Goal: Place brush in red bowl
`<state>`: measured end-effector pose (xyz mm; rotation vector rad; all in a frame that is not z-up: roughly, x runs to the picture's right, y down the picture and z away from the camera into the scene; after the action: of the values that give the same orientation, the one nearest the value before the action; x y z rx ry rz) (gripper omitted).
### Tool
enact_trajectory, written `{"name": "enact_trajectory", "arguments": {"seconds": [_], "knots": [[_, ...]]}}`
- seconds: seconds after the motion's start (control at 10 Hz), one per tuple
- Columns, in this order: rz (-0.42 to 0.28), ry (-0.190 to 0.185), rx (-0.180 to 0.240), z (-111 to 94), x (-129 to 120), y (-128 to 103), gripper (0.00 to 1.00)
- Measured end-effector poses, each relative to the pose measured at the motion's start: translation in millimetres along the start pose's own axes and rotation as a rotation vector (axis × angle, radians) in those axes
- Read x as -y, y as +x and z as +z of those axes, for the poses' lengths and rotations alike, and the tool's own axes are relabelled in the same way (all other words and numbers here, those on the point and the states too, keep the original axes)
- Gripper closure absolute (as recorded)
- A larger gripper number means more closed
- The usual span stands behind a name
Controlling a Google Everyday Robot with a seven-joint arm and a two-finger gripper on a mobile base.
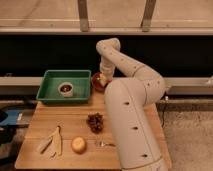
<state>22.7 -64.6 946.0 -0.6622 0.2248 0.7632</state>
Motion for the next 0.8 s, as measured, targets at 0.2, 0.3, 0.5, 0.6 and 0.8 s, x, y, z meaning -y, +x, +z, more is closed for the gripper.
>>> {"name": "enact_trajectory", "arguments": {"seconds": [0.2, 0.3, 0.5, 0.6, 0.8], "knots": [[-0.031, 0.003, 0.014, -5.0, -6.4, -18.9, 0.2], [-0.031, 0.019, 0.025, -12.0, -3.8, -19.0, 0.2], [0.003, 0.061, 0.064, -34.7, 3.9, -9.4, 0.2], [0.028, 0.087, 0.084, -48.0, 10.7, 3.0, 0.2], [0.098, 0.131, 0.132, -71.5, 25.0, 34.2, 0.2]]}}
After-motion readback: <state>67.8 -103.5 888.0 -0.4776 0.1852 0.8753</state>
